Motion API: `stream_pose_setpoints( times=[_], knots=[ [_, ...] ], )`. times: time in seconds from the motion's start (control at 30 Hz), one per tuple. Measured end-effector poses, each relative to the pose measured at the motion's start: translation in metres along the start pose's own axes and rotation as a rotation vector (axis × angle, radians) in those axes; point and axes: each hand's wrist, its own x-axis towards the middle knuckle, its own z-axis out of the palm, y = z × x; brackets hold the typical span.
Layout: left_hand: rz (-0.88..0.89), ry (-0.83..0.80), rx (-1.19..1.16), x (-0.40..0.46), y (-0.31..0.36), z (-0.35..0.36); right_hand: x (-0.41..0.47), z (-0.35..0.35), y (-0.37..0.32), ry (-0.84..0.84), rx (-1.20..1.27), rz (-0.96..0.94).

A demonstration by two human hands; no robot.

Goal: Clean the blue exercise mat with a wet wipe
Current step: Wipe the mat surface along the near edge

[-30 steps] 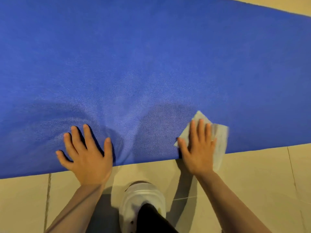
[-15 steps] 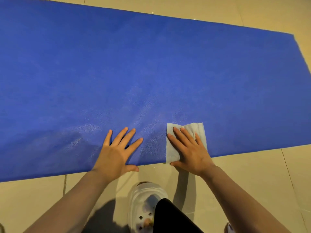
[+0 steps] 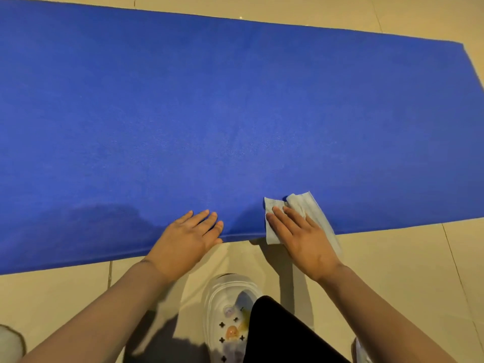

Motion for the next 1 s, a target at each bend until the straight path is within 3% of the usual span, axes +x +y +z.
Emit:
stream_pose_setpoints(
  times=[0.2, 0.33, 0.43, 0.5, 0.6, 0.7, 0.87, 1.0],
  knots=[
    [-0.199, 0.045, -0.066, 0.007, 0.019, -0.039, -0.011, -0.033, -0.021, 0.147, 0.117, 0.142],
    [-0.207, 0.155, -0.106, -0.002, 0.022, -0.07, -0.024, -0.055, -0.029, 0.203, 0.103, 0.101],
    [-0.182, 0.122, -0.095, -0.027, 0.026, -0.07, -0.035, -0.054, -0.042, 0.253, 0.113, 0.043],
    [-0.172, 0.04, -0.072, -0.043, 0.026, -0.053, -0.039, -0.034, -0.05, 0.189, 0.142, 0.048],
    [-0.217, -0.117, -0.112, -0.045, 0.02, -0.029, -0.042, -0.001, -0.053, -0.06, 0.363, 0.16],
    [-0.353, -0.117, -0.174, -0.027, 0.006, -0.021, -0.045, 0.013, -0.043, -0.219, 0.544, 0.275],
    [-0.806, -0.056, -0.178, 0.01, -0.032, -0.006, -0.026, 0.02, 0.012, -0.08, 0.532, 0.51],
    [-0.844, -0.087, -0.027, 0.01, -0.035, 0.023, 0.021, 0.023, 0.06, -0.023, 0.445, 0.636]
  ],
)
